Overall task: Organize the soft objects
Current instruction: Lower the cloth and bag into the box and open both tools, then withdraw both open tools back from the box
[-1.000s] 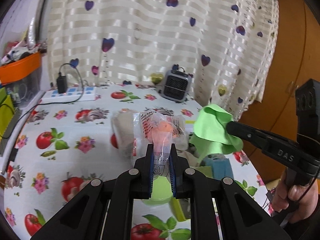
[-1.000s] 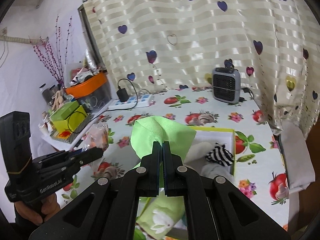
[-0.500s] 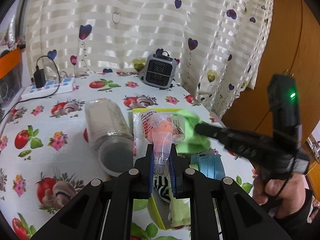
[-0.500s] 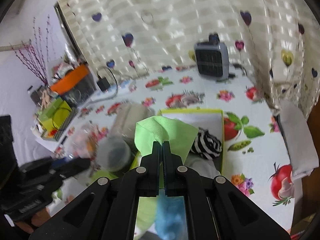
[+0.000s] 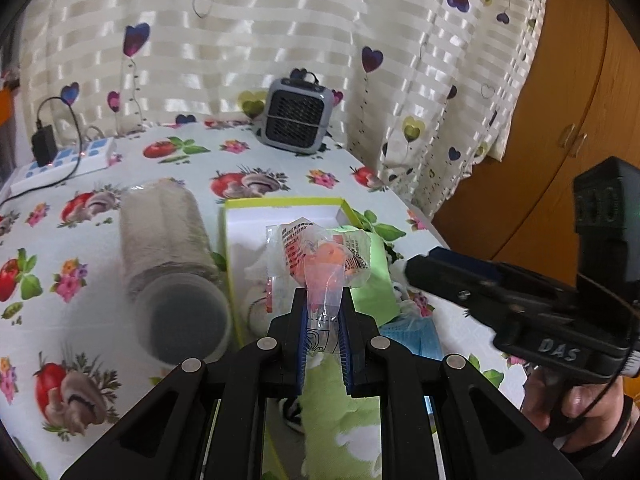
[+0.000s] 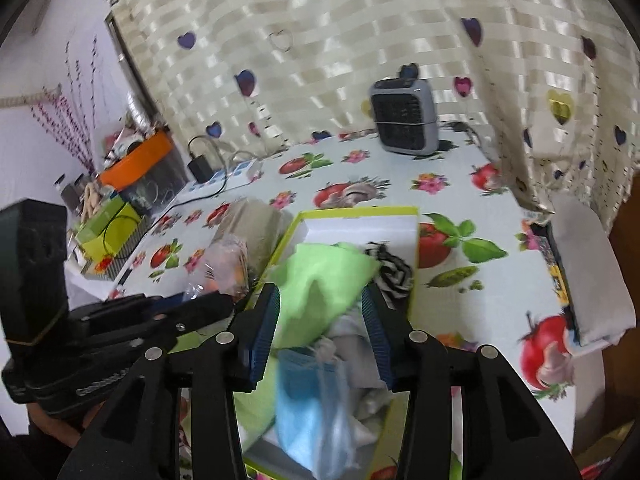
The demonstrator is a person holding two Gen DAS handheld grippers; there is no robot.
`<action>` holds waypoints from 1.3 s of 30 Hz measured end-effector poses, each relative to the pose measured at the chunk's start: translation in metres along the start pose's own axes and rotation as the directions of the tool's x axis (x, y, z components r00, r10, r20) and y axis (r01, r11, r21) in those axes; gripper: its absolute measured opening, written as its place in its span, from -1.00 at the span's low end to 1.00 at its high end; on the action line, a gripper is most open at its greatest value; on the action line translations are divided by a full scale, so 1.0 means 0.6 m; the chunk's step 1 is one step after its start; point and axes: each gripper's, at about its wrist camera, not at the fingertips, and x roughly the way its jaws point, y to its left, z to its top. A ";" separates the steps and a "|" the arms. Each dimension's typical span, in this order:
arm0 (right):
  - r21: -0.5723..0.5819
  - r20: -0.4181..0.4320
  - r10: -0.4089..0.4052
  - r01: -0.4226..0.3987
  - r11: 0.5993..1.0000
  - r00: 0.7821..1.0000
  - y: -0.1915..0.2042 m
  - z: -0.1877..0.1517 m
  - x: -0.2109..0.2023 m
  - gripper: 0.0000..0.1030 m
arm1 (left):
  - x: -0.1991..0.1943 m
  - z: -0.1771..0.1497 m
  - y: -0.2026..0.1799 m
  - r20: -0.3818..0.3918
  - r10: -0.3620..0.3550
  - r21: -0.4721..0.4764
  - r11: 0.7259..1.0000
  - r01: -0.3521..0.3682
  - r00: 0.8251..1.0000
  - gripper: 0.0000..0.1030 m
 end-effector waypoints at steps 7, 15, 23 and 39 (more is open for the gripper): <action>0.038 -0.007 -0.016 0.016 0.999 1.000 -0.026 -0.007 -0.006 -0.14 | 0.049 0.004 -0.016 -0.056 -0.009 0.026 1.000 0.010 0.998 -0.64; 0.020 -0.010 -0.001 0.001 1.000 1.000 -0.018 -0.018 -0.012 -0.14 | 0.020 -0.005 -0.021 -0.037 -0.050 0.036 0.998 0.051 0.998 -0.25; 0.009 -0.010 -0.002 0.002 1.000 1.000 0.001 -0.032 -0.027 -0.14 | -0.029 -0.023 -0.012 -0.002 -0.025 0.018 1.000 0.025 1.000 -0.25; -0.111 -0.048 -0.026 0.020 0.994 0.999 0.089 -0.097 -0.063 -0.14 | -0.106 -0.092 -0.014 0.030 0.134 0.006 0.991 -0.134 0.991 -0.25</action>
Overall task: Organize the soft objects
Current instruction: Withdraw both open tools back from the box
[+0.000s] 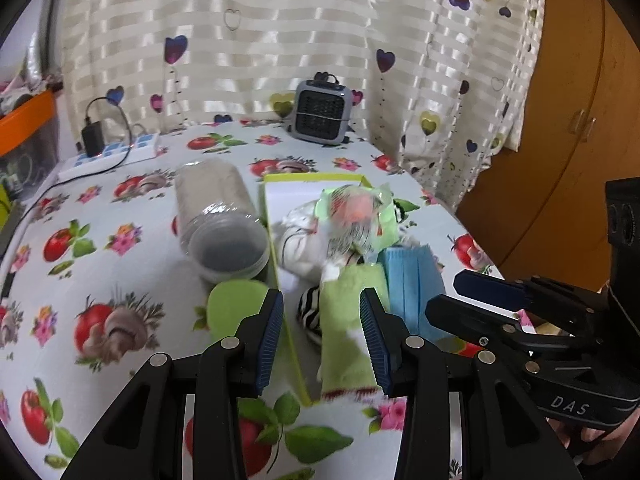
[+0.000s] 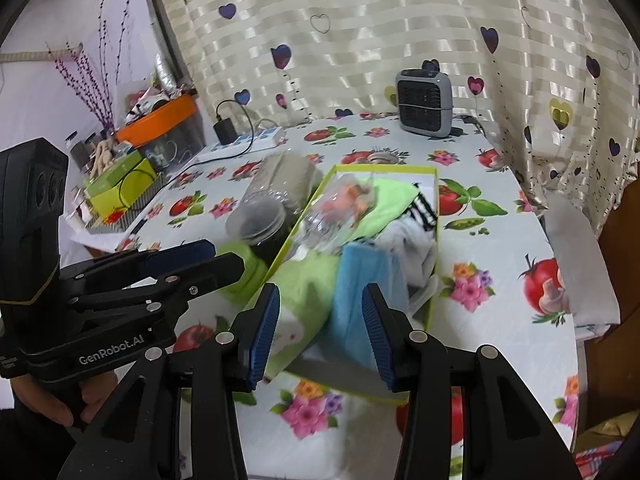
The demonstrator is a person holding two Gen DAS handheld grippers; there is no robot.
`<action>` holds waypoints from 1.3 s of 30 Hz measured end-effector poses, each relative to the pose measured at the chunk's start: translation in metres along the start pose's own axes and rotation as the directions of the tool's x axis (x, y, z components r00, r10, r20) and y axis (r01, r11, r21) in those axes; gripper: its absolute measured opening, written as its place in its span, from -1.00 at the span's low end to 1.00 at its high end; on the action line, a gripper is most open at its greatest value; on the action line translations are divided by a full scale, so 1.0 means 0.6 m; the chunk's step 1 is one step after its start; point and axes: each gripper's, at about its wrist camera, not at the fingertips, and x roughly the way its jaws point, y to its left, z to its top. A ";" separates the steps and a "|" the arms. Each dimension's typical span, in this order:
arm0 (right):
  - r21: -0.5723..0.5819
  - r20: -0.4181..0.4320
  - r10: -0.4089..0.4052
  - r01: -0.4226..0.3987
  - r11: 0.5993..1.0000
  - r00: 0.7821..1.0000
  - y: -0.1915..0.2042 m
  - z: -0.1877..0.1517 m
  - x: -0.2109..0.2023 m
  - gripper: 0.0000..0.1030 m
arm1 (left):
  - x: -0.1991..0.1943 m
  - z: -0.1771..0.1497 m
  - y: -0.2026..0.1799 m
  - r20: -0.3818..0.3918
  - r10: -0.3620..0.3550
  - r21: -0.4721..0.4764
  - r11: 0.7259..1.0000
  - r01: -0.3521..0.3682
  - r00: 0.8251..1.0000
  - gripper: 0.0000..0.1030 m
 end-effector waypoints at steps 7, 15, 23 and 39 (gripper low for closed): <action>-0.017 -0.015 0.005 -0.005 1.000 1.000 0.023 -0.022 -0.012 -0.14 | -0.020 -0.031 -0.002 -0.006 0.034 -0.005 0.999 -0.034 0.999 -0.25; -0.021 -0.030 -0.016 0.015 1.000 0.999 0.033 -0.046 -0.017 -0.04 | -0.031 -0.059 -0.001 -0.015 0.054 -0.014 0.998 -0.054 0.998 -0.25; -0.023 -0.052 -0.030 0.029 0.999 0.998 0.034 -0.063 -0.011 -0.03 | -0.034 -0.076 -0.002 -0.023 0.078 -0.014 0.997 -0.079 0.997 -0.25; -0.053 -0.086 -0.040 0.035 0.998 0.996 0.045 -0.067 0.004 -0.04 | -0.029 -0.082 0.002 -0.038 0.093 -0.027 0.995 -0.094 0.995 -0.25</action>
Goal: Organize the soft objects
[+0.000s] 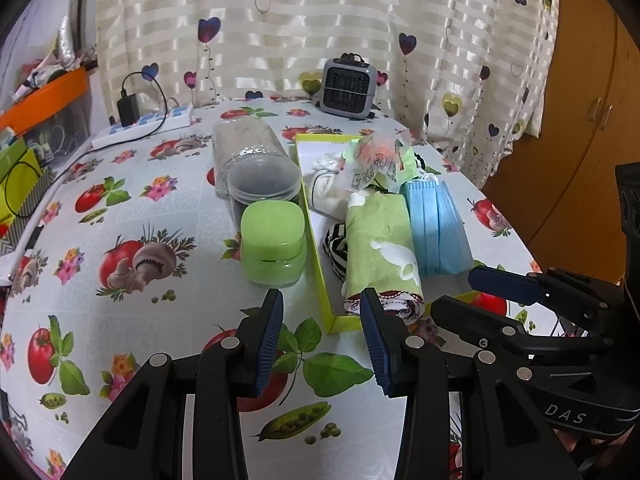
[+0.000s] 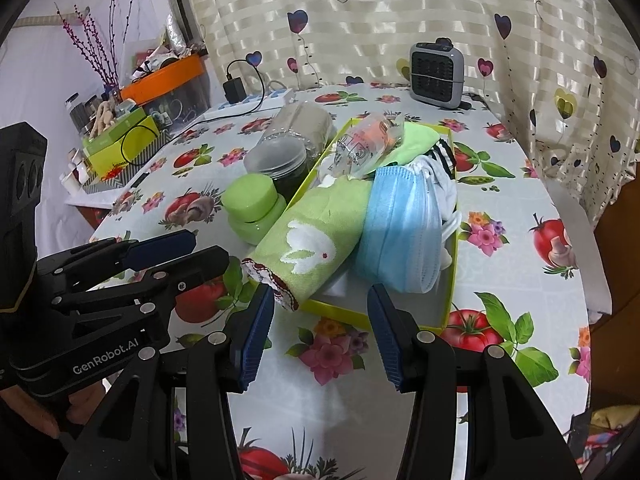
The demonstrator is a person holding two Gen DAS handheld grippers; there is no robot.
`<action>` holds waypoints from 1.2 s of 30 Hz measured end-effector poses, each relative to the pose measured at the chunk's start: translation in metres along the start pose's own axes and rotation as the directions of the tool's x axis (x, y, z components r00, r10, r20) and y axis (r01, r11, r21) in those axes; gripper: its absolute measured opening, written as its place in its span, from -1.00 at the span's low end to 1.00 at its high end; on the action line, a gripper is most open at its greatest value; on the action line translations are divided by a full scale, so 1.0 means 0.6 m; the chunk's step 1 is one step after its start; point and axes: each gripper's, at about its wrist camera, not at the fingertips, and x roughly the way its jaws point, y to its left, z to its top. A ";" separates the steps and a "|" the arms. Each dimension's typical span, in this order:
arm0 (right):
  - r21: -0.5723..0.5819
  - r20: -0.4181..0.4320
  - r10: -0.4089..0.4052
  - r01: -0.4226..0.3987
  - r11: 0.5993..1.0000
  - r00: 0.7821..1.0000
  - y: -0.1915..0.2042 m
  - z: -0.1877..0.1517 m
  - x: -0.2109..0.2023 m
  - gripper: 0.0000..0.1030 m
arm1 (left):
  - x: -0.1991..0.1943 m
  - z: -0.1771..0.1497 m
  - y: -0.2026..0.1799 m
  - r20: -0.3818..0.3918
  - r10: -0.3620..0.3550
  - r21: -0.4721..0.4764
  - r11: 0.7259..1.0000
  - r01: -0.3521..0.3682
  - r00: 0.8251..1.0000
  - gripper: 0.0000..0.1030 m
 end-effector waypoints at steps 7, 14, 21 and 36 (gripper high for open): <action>0.001 -0.004 -0.008 0.008 1.000 1.000 0.001 0.001 0.004 -0.03 | 0.001 -0.003 0.001 -0.003 -0.013 0.001 1.000 0.013 1.000 -0.25; 0.001 -0.010 -0.014 0.014 1.000 1.000 0.001 -0.002 0.007 -0.03 | 0.004 -0.007 0.001 -0.005 -0.016 0.006 1.000 0.016 1.000 -0.25; -0.001 -0.010 -0.012 0.012 1.000 1.000 0.001 -0.002 0.008 -0.03 | -0.001 -0.013 -0.007 0.004 0.027 0.037 0.999 -0.027 1.000 -0.25; -0.002 -0.014 -0.013 0.013 1.000 1.000 0.004 -0.008 0.013 -0.03 | -0.001 -0.015 -0.006 -0.005 0.023 0.037 0.999 -0.023 1.000 -0.25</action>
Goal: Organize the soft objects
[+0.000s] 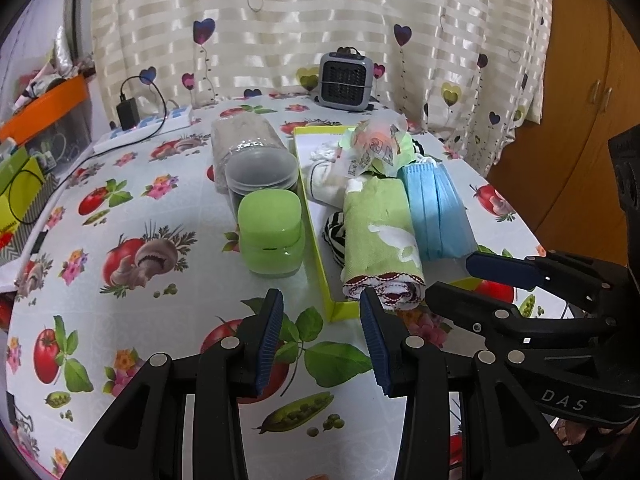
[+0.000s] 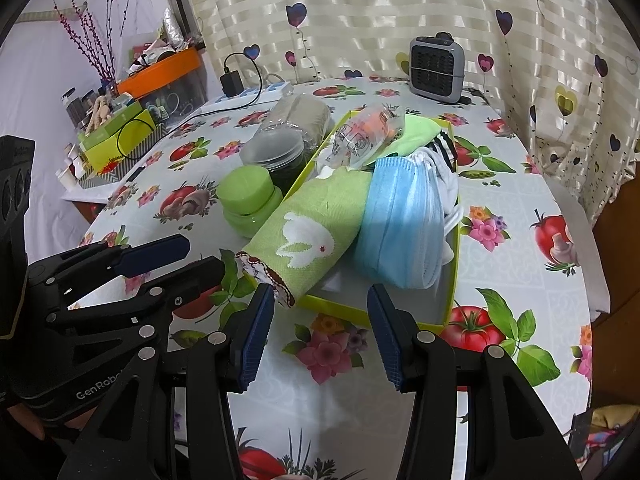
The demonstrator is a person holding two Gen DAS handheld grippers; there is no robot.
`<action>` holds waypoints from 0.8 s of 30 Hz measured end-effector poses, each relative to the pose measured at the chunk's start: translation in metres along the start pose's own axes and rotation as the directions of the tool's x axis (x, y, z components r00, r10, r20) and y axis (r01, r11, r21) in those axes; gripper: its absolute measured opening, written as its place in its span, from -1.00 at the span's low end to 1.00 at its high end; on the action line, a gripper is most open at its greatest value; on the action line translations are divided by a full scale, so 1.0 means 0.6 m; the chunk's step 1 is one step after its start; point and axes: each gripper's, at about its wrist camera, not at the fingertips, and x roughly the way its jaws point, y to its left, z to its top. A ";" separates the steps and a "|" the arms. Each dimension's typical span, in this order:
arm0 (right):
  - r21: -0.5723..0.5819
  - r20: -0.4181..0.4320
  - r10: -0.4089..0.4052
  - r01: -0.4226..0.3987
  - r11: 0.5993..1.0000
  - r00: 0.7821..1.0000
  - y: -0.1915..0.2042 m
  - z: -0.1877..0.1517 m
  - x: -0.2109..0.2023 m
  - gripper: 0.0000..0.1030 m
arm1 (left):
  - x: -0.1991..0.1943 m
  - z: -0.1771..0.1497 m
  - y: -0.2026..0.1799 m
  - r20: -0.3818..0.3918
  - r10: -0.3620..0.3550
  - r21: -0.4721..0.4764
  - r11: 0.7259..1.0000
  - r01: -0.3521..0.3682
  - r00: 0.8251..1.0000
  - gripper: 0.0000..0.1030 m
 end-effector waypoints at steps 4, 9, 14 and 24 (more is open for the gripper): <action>0.000 0.000 -0.001 0.001 1.000 1.000 0.000 0.001 0.000 -0.03 | 0.000 -0.002 -0.003 0.007 0.013 0.017 1.000 -0.013 1.000 -0.25; -0.001 -0.001 0.000 0.000 1.000 1.000 0.000 0.002 0.000 -0.03 | -0.001 -0.003 -0.004 0.010 0.019 0.021 1.000 -0.019 1.000 -0.25; -0.002 -0.001 0.000 0.000 1.000 1.000 0.000 0.000 0.002 -0.03 | -0.001 -0.004 -0.003 0.010 0.018 0.023 1.000 -0.018 1.000 -0.25; -0.002 -0.002 -0.001 0.001 1.000 1.000 0.001 0.002 0.002 -0.03 | -0.001 -0.004 -0.003 0.008 0.019 0.023 1.000 -0.019 1.000 -0.25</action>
